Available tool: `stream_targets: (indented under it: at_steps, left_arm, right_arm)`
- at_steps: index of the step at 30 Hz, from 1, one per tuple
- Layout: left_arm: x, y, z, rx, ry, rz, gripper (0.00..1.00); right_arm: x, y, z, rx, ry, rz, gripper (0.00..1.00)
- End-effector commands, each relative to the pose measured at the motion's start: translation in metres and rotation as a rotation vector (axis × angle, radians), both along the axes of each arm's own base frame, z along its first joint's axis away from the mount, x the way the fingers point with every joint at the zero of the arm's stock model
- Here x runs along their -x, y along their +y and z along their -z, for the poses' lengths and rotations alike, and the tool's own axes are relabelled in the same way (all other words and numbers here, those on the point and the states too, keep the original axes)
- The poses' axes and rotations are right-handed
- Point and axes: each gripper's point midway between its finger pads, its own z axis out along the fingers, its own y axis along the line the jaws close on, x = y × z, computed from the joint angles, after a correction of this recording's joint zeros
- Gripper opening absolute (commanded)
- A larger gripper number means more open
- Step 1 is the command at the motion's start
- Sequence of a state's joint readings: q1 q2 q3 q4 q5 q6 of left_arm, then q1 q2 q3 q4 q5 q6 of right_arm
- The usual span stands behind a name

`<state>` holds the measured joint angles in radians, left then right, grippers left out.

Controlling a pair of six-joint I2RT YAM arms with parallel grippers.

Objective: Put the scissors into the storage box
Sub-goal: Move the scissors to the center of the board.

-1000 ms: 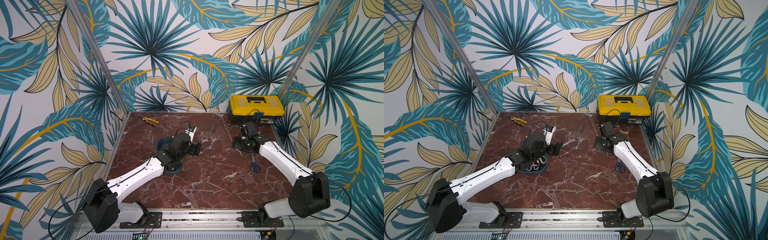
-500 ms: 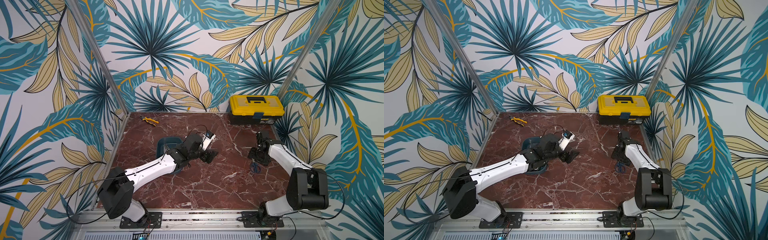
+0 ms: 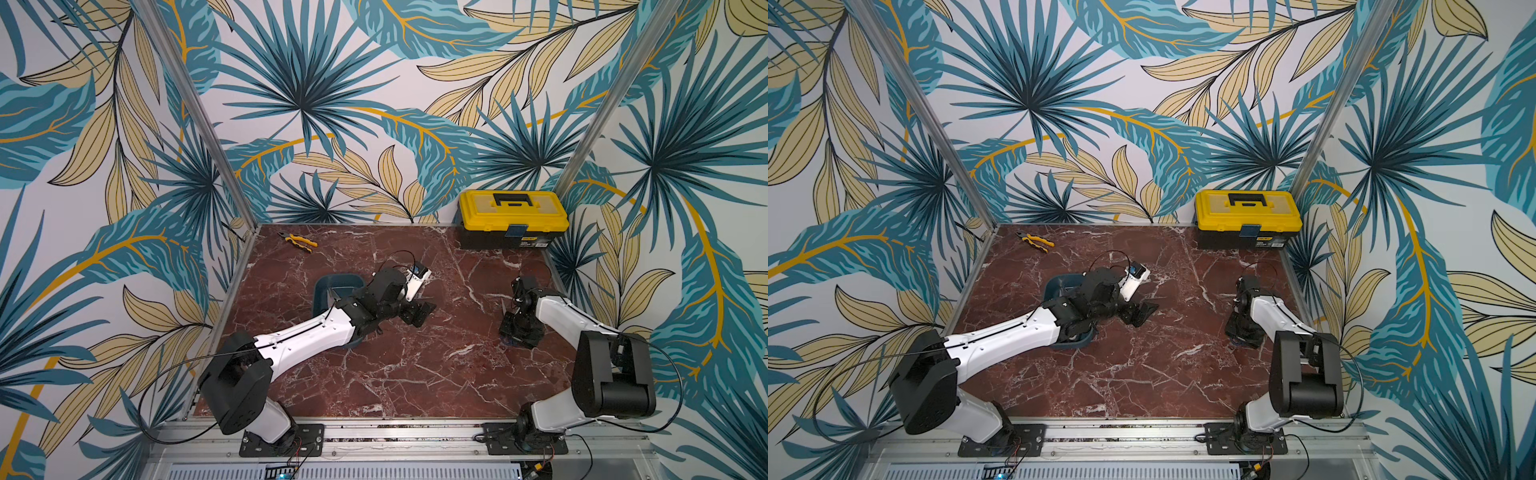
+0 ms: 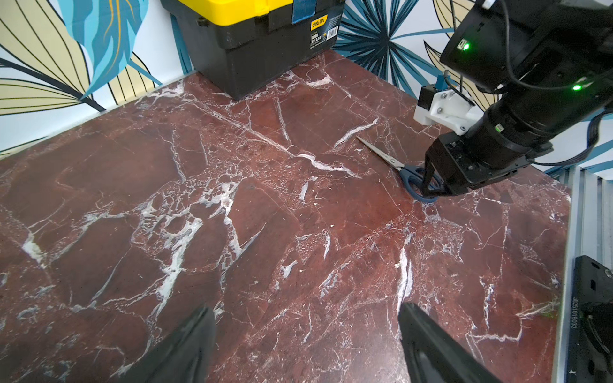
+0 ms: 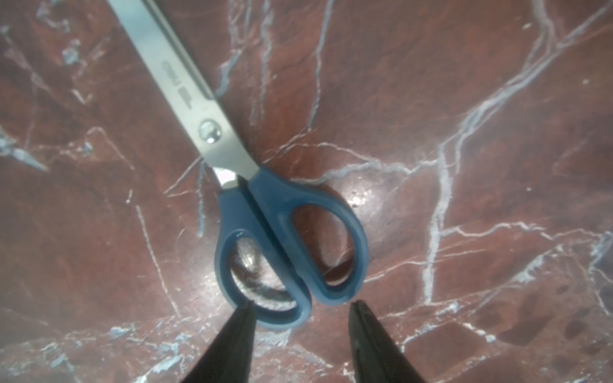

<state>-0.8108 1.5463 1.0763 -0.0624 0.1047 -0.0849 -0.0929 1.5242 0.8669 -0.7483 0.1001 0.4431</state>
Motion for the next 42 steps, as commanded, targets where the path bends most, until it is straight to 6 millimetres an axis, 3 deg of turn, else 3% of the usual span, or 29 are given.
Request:
stream_targets:
  at_steps: [1, 7, 17, 24, 32, 42]
  left_arm:
    - [-0.009, -0.004, -0.015, 0.013, -0.035, -0.017, 0.91]
    - [-0.010, 0.001, -0.014, 0.038, -0.035, -0.055, 0.91]
    - [-0.028, 0.029, -0.021, 0.077, -0.054, -0.210, 0.91]
    - [-0.046, 0.069, -0.019, 0.153, -0.017, -0.354, 0.91]
    - [-0.048, 0.100, -0.026, 0.147, -0.061, -0.461, 0.91]
    - [-0.050, 0.158, -0.012, 0.180, -0.026, -0.667, 0.91]
  right_arm:
    - [0.004, 0.008, 0.008, -0.057, 0.013, 0.009, 0.44]
    - [0.000, 0.017, 0.017, -0.101, 0.030, -0.009, 0.41]
    - [-0.018, 0.039, 0.026, -0.100, 0.037, -0.072, 0.29]
    - [-0.040, 0.070, 0.025, -0.109, 0.022, -0.140, 0.23]
    - [-0.066, 0.117, 0.015, -0.144, -0.027, -0.257, 0.17]
    - [-0.074, 0.162, 0.015, -0.150, -0.039, -0.380, 0.10]
